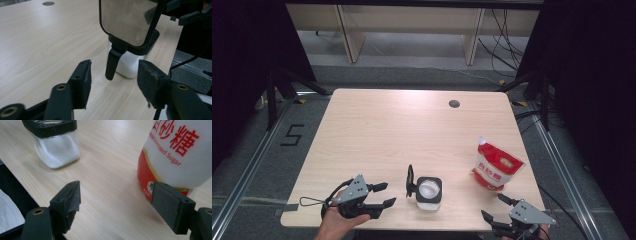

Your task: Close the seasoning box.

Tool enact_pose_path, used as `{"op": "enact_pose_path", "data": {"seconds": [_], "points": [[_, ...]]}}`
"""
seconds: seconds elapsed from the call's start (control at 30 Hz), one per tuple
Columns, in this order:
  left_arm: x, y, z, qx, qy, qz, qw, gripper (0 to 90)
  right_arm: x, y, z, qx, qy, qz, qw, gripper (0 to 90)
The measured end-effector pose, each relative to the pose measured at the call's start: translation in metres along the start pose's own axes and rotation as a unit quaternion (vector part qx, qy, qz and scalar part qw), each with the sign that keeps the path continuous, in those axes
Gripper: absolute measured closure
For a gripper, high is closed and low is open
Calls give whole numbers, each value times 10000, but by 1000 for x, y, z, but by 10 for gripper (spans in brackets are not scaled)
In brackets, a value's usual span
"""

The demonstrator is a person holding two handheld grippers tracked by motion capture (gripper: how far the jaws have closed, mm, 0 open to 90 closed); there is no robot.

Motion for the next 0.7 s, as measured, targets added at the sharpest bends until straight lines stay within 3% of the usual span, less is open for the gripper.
{"op": "enact_pose_path", "data": {"seconds": [0.1, 0.17, 0.23, 0.27, 0.3, 0.37, 0.5, 0.7], "points": [[-2, 2, -1, 13, 219, -9, 9998, 592, 1, 1, 0, -38, 25, -27, 10000, 254], [-2, 4, 0, 20, 209, 2, 9998, 677, 1, 1, 0, -42, 17, -29, 10000, 254], [-4, 4, -2, 28, 388, 17, 9992, 742, 1, 0, 0, -20, -19, -4, 10000, 254], [-5, 4, -1, 16, 264, 62, 9996, 772, 1, 0, 0, -46, -51, 2, 10000, 254], [-7, 5, 0, 27, 272, 78, 9996, 797, 2, 0, -1, -41, -15, -29, 10000, 255], [-11, 6, 0, 28, 443, 90, 9990, 826, 4, 0, -2, -60, -3, -59, 10000, 256], [-17, 10, 5, 118, 396, 148, 9990, 859, 3, -3, -3, 21, -94, -73, 9999, 258], [-24, 8, 8, 131, 564, 151, 9982, 888, 2, -2, -5, -13, -146, -62, 9999, 260]]}}
Point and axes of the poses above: each handheld gripper's, and its own axes: y roughly forward along the jaws, x roughly out of its underside, z roughly to its right, the point moved 4 cm from there along y, roughly forward along the jaws, and after that the axes turned 2 degrees about -z, right-handed, at the moved point
